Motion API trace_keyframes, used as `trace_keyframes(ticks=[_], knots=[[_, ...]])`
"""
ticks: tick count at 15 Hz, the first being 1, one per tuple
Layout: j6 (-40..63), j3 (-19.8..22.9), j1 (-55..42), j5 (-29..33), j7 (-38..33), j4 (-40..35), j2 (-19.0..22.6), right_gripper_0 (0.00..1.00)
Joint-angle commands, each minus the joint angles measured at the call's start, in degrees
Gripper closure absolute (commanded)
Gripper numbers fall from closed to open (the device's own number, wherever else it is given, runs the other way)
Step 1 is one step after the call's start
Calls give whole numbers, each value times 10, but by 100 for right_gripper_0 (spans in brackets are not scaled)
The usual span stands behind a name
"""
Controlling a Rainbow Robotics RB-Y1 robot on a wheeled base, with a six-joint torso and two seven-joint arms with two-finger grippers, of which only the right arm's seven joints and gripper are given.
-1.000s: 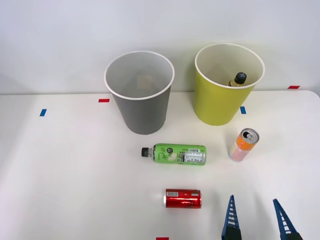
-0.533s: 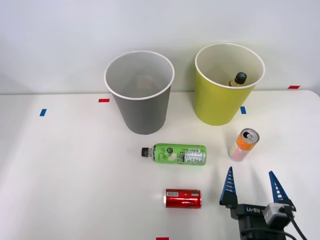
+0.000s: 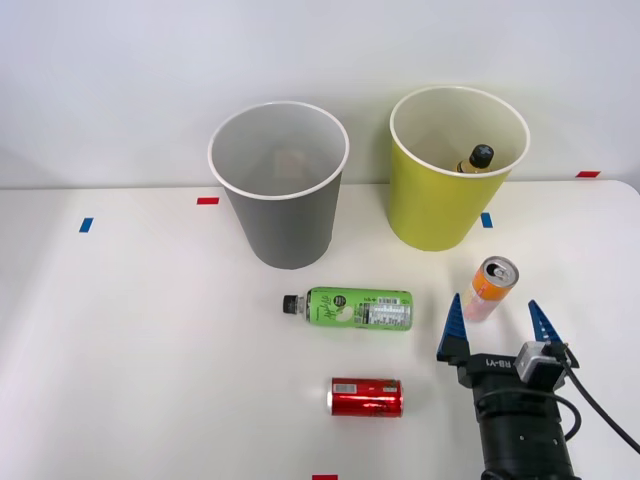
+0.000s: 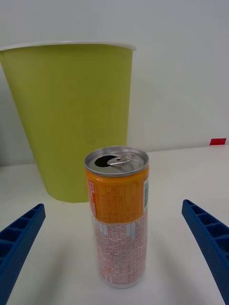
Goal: Put cans in the gray bin, plastic bottles in the light green bin
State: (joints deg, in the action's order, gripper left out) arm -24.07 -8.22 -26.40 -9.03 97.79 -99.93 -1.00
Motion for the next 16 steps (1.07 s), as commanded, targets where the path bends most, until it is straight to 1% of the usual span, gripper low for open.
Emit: trace_keyframes(ticks=[1,9,16], knots=[[29,7,21,0,1,0,0,0],[114,41,79,-1,1,0,0,0],[130,45,92,-1,1,0,0,0]])
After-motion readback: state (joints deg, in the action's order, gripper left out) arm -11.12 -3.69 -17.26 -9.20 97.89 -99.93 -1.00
